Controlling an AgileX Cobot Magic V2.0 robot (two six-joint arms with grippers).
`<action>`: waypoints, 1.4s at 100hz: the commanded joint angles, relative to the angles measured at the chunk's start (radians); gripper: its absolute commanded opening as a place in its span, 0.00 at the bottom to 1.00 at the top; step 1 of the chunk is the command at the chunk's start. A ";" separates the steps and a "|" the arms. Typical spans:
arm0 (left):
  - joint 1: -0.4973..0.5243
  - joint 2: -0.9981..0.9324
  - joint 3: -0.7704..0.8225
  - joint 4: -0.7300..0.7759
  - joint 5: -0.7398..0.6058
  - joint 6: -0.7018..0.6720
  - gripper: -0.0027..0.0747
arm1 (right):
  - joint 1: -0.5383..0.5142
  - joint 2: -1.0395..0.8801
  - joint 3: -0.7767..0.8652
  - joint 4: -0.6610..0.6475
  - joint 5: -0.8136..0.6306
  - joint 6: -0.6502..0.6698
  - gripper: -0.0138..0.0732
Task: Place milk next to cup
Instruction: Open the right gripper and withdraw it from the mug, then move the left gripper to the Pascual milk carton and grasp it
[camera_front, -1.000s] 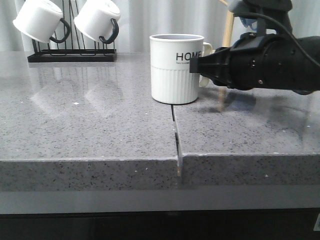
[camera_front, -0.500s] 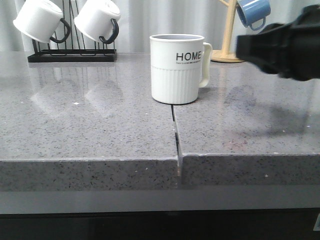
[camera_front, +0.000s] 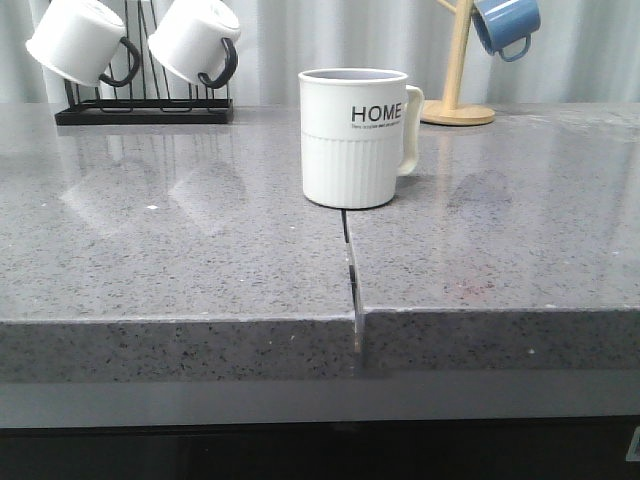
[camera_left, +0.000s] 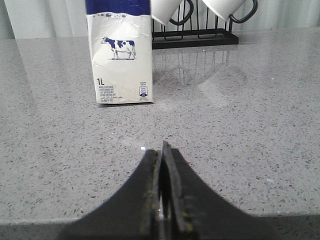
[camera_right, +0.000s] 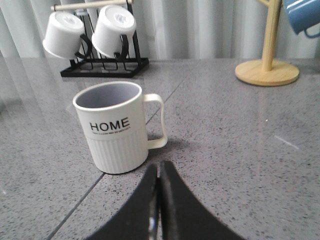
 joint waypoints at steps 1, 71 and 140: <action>-0.005 -0.031 0.041 -0.005 -0.091 -0.009 0.01 | -0.002 -0.115 -0.024 0.002 0.062 -0.007 0.09; -0.005 -0.031 0.035 -0.005 -0.229 -0.009 0.01 | -0.002 -0.698 -0.024 0.002 0.664 -0.007 0.09; 0.000 0.514 -0.453 0.084 -0.039 -0.009 0.80 | -0.002 -0.698 -0.024 0.002 0.664 -0.007 0.09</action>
